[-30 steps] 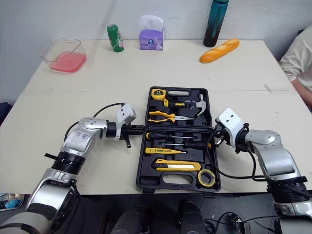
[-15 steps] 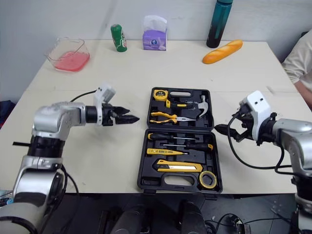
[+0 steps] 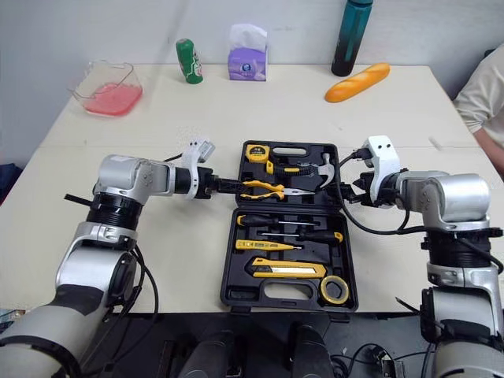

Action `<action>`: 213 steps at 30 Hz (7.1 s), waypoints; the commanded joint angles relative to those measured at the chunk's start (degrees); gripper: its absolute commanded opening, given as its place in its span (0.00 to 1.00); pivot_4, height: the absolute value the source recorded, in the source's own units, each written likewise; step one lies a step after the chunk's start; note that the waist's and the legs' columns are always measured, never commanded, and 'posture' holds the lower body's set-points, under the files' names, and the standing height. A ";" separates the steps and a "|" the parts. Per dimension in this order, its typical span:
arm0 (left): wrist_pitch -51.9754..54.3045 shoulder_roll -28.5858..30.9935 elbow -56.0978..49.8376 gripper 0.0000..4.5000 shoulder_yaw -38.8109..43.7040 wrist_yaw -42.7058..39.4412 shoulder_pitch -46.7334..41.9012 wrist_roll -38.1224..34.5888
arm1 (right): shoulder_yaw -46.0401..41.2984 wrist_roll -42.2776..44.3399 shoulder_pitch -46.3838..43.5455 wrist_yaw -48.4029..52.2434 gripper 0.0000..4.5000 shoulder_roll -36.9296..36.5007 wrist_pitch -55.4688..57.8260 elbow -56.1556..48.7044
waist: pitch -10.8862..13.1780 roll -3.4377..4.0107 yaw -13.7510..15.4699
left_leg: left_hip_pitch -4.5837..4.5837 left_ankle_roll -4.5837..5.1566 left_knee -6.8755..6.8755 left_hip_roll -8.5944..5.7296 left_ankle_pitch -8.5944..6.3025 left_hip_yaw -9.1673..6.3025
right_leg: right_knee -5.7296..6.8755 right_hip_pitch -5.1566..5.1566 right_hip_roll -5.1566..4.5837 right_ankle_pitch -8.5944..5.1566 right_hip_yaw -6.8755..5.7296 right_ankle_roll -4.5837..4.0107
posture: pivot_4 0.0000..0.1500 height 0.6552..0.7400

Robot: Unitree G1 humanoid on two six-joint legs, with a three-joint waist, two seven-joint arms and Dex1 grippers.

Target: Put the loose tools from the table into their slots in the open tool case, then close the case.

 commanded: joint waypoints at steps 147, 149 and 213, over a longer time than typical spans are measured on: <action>-54.84 -23.34 21.23 0.01 -17.62 -20.27 -11.19 14.90 | -15.43 1.07 45.95 2.49 0.00 -5.39 -29.46 -31.20 | -0.27 -0.74 0.26 | -0.25 0.10 0.85 0.84 -0.43 1.47 | 0.57 -0.78 1.07 0.01 2.96 0.15 | 1.00 0.90; -57.63 -24.50 24.58 0.01 -18.76 -18.74 -11.24 17.13 | -14.92 0.90 45.37 2.27 0.00 -5.26 -29.18 -31.16 | -0.27 -0.75 0.27 | -0.25 0.13 0.85 0.84 -0.44 1.46 | 0.54 -0.78 1.05 0.01 2.95 0.15 | 1.00 0.90; -71.55 -24.46 31.40 0.01 -26.36 -16.60 -6.56 30.32 | -8.25 7.80 22.79 8.11 0.00 -6.77 -15.07 -34.95 | -1.22 -1.20 -1.59 | 0.08 -0.17 0.83 1.28 -0.66 1.51 | 0.45 -0.69 1.00 -0.16 2.99 -0.15 | 1.00 0.90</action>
